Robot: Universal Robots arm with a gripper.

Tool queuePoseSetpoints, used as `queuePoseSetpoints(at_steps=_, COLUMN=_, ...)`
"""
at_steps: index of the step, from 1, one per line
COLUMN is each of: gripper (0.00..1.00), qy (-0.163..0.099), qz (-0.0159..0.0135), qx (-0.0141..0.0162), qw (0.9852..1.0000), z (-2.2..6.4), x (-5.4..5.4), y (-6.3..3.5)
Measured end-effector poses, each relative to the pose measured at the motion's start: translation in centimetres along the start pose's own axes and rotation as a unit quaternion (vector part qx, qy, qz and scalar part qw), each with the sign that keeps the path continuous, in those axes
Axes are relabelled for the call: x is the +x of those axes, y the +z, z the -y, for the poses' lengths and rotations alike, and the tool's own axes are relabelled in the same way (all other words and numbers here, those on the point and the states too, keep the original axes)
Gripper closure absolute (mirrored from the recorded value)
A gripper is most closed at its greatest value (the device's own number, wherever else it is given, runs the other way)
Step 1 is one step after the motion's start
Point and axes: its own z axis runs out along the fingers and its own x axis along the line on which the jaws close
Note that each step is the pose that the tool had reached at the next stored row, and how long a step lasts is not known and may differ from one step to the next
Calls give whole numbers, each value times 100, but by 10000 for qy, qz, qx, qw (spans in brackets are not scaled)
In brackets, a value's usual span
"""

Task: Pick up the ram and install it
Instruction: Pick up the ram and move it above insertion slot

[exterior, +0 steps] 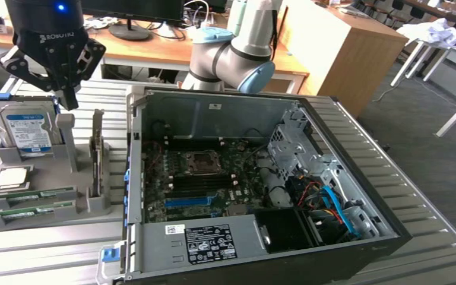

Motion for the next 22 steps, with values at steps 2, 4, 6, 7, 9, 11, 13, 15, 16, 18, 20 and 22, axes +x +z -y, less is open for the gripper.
queuePoseSetpoints(at_steps=2, gripper=90, qy=-45, qz=0, qx=-1, qw=10000, z=0, x=0, y=0)
queuePoseSetpoints(at_steps=4, gripper=90, qy=-88, qz=0, qx=-2, qw=10000, z=0, x=0, y=0)
queuePoseSetpoints(at_steps=6, gripper=90, qy=-128, qz=0, qx=-4, qw=9999, z=0, x=0, y=0)
queuePoseSetpoints(at_steps=7, gripper=90, qy=-147, qz=0, qx=-4, qw=9999, z=0, x=0, y=0)
queuePoseSetpoints(at_steps=9, gripper=90, qy=-184, qz=0, qx=-5, qw=9998, z=0, x=0, y=0)
queuePoseSetpoints(at_steps=11, gripper=90, qy=-219, qz=0, qx=-6, qw=9998, z=0, x=0, y=0)
queuePoseSetpoints(at_steps=13, gripper=90, qy=-254, qz=0, qx=-7, qw=9997, z=0, x=0, y=0)
queuePoseSetpoints(at_steps=15, gripper=90, qy=-289, qz=0, qx=-8, qw=9996, z=0, x=0, y=0)
queuePoseSetpoints(at_steps=16, gripper=90, qy=-307, qz=0, qx=-8, qw=9995, z=0, x=0, y=0)
queuePoseSetpoints(at_steps=18, gripper=90, qy=-341, qz=0, qx=-9, qw=9994, z=0, x=0, y=0)
queuePoseSetpoints(at_steps=20, gripper=90, qy=-375, qz=0, qx=-10, qw=9993, z=0, x=0, y=0)
queuePoseSetpoints(at_steps=22, gripper=90, qy=-409, qz=0, qx=-11, qw=9992, z=0, x=0, y=0)
